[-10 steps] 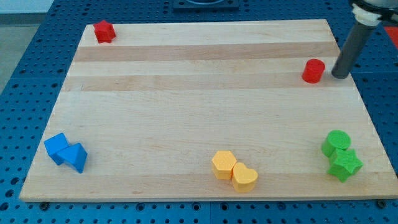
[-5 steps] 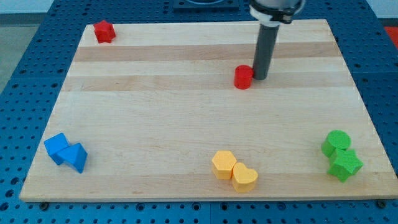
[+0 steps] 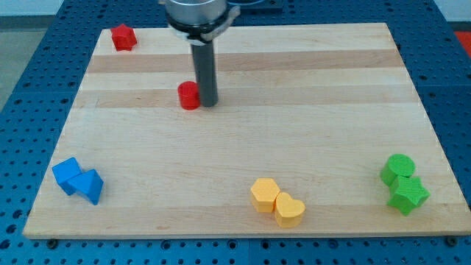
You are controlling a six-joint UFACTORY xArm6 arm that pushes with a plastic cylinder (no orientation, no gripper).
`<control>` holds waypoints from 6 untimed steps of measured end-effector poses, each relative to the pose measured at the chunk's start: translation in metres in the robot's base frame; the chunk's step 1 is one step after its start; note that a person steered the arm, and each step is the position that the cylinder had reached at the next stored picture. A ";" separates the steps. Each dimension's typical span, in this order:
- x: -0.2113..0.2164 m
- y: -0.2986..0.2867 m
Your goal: Push red circle below red star
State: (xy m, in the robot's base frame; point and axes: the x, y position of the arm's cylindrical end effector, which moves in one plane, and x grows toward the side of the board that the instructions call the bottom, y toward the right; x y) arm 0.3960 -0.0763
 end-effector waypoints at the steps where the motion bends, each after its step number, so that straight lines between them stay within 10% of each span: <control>1: -0.001 -0.020; 6: -0.037 -0.061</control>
State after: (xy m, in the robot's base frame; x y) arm 0.3594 -0.1374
